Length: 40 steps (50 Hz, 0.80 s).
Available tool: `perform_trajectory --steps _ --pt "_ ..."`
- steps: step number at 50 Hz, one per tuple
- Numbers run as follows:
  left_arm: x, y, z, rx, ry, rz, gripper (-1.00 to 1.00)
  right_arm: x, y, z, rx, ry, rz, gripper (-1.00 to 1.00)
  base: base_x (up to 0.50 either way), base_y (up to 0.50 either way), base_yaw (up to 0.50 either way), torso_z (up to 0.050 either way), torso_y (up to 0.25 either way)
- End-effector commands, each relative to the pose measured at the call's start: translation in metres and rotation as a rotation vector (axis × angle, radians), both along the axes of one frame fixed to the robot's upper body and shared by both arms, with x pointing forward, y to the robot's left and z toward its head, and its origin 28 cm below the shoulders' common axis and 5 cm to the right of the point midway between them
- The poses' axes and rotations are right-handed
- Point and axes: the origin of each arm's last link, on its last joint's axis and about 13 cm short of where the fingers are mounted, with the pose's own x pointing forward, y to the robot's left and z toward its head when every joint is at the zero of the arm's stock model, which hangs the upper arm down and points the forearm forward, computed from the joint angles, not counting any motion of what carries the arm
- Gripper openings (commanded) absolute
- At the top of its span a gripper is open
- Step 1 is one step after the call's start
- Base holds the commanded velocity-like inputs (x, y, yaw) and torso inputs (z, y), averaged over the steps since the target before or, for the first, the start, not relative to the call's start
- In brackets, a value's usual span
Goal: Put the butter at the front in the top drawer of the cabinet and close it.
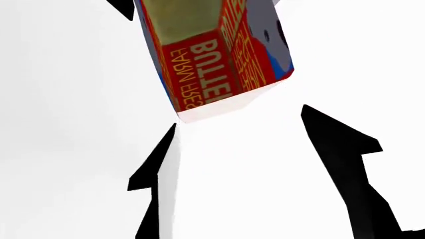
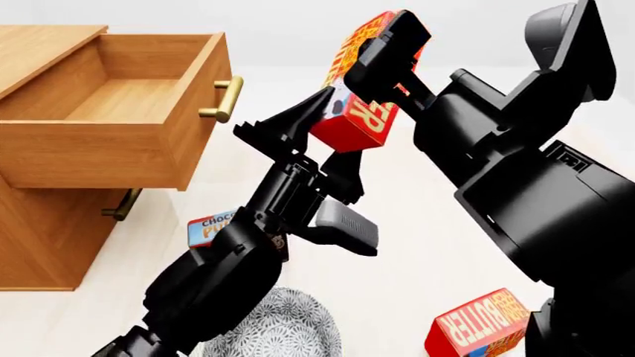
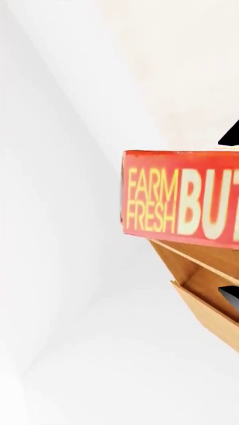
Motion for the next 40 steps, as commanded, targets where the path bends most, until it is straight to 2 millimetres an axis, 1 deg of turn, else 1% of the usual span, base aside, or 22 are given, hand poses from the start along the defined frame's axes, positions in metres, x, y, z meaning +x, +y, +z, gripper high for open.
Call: perform_trajectory --steps 1,12,19,27,34,40 --pt "0.009 0.005 0.006 -0.041 -0.015 0.02 -1.0 -0.003 -0.002 0.001 -0.006 -0.01 -0.008 1.0 0.0 0.0 0.0 0.0 0.0" --pt "0.011 0.008 0.004 -0.037 -0.01 0.035 -1.0 -0.013 -0.006 0.006 0.006 -0.041 -0.017 1.0 0.0 0.0 0.0 0.001 0.002" --pt "0.012 0.01 0.007 -0.047 -0.008 0.043 -1.0 -0.021 -0.012 0.008 0.007 -0.061 -0.041 1.0 0.0 0.0 0.0 0.0 0.001" --pt "0.012 0.014 0.011 -0.051 -0.015 0.059 -1.0 -0.028 -0.025 0.002 -0.003 -0.057 -0.111 1.0 0.0 0.0 0.0 0.001 0.0" --pt "0.01 0.014 0.012 -0.053 -0.019 0.061 -1.0 -0.033 -0.036 -0.003 -0.008 -0.05 -0.177 1.0 0.0 0.0 0.0 0.0 0.002" --pt "0.009 0.014 0.013 -0.057 -0.019 0.061 -1.0 -0.036 -0.044 -0.012 -0.037 -0.03 -0.226 1.0 0.0 0.0 0.0 0.0 0.002"
